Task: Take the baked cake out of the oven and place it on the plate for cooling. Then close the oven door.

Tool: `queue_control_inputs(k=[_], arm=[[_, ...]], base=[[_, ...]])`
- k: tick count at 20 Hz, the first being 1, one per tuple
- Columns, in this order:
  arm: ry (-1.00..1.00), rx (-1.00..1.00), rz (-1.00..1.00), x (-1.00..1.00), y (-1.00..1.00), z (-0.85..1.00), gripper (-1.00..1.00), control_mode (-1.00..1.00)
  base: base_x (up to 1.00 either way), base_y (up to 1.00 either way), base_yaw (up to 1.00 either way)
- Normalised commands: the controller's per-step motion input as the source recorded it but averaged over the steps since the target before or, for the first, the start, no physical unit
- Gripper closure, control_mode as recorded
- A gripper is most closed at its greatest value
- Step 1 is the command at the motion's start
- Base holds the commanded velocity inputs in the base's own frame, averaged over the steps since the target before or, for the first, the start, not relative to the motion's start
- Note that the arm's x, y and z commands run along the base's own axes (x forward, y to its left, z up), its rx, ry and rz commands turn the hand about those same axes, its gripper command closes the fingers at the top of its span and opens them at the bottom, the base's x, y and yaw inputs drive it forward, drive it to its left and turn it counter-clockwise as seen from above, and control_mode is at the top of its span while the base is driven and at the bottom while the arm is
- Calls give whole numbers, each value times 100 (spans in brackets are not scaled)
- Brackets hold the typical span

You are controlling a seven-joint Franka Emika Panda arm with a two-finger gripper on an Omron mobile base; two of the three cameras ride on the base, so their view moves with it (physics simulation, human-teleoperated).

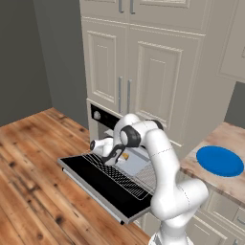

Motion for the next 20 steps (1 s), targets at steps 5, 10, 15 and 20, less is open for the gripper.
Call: queue_control_inputs(k=[5, 10, 15, 20], arm=[[2, 0, 2, 0, 0, -5, -100, -100], [1, 0, 1, 0, 0, -1, -100, -100], [0, 0, 1, 0, 0, -2, -100, -100], [0, 0, 1, 0, 0, -2, -100, -100]], base=[[0, 0, 0], [0, 0, 0], [0, 0, 0], [0, 0, 0]])
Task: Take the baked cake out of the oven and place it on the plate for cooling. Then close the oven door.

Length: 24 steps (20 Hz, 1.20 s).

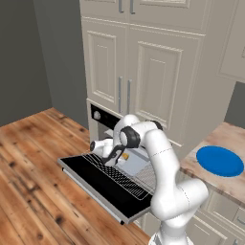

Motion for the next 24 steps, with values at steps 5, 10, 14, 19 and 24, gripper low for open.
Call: queue_control_inputs(k=[5, 10, 14, 19, 24], arm=[[1, 0, 4, 0, 0, 0, -100, -100], [1, 0, 7, 0, -7, 0, -100, -100], [0, 0, 9, -1, -15, 0, -100, -100], [0, 0, 9, -1, -15, 0, -100, -100], [0, 0, 8, 0, -5, 0, -100, -100]], base=[[0, 0, 0], [0, 0, 0], [0, 0, 0], [0, 0, 0], [0, 0, 0]])
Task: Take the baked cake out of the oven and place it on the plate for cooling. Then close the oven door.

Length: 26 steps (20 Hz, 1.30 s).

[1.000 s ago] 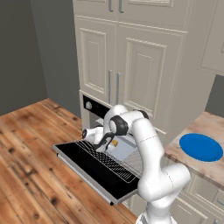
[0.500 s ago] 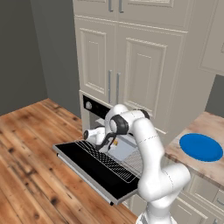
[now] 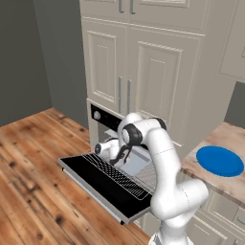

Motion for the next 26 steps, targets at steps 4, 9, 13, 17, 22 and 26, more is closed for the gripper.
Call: queue_control_inputs(k=[4, 9, 13, 17, 22, 26], arm=[[1, 0, 8, 0, 0, -1, -100, -100], [1, 0, 8, 0, 0, -3, -100, -100], [2, 0, 8, 0, -1, -3, -100, -100], [2, 0, 7, 0, -5, -6, -100, -100], [2, 0, 7, 0, -3, -5, -100, -100], [3, 0, 7, 0, 0, -7, 100, -100]], base=[[0, 0, 0], [0, 0, 0], [0, 0, 0], [0, 0, 0], [0, 0, 0], [0, 0, 0]])
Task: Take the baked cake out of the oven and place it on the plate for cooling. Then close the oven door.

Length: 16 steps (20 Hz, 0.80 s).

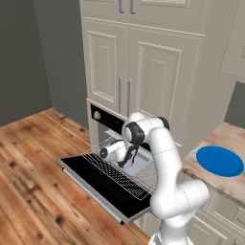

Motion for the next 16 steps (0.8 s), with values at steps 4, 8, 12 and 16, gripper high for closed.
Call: queue_control_inputs(k=[4, 8, 12, 16], arm=[[2, 0, 7, 0, 0, -5, 100, -100], [0, 0, 6, -3, 0, 0, 100, -100], [-1, 0, 5, -41, 0, 15, 100, -100], [-9, 0, 6, -82, 6, 63, 100, -100]], base=[[0, 0, 0], [0, 0, 0], [0, 0, 0], [0, 0, 0]])
